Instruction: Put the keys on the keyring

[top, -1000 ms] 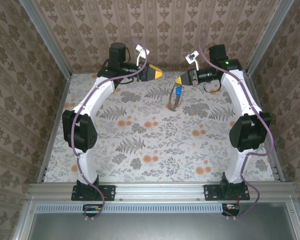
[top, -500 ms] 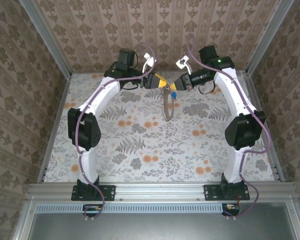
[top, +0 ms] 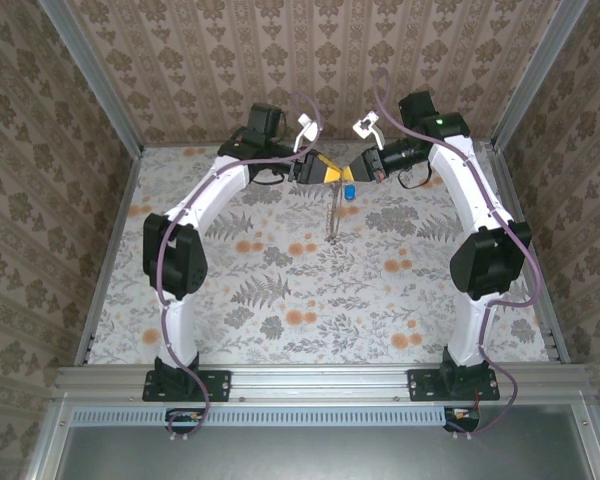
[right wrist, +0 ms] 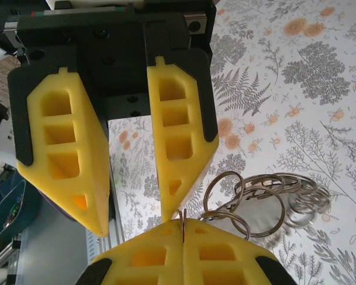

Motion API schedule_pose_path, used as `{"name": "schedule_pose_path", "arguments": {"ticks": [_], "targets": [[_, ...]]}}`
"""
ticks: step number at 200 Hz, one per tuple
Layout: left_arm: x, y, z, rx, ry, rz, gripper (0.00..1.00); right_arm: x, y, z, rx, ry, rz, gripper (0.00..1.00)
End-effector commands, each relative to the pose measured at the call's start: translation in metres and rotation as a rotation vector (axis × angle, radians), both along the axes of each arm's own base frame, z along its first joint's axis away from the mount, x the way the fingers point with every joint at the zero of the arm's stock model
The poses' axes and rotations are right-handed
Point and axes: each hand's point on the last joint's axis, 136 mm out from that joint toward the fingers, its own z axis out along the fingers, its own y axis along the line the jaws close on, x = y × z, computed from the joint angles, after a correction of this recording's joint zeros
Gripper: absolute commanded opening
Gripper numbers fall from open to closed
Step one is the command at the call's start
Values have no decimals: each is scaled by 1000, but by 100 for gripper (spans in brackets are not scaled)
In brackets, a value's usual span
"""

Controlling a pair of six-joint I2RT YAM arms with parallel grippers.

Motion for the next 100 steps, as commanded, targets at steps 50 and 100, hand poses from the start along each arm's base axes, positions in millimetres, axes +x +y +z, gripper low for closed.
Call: {"name": "schedule_pose_path", "arguments": {"ticks": [50, 100], "targets": [[12, 3, 2, -10, -49, 28, 29, -1, 2, 11, 24, -32, 13, 0], [25, 20, 12, -16, -83, 95, 29, 1, 2, 7, 21, -27, 9, 0]]}}
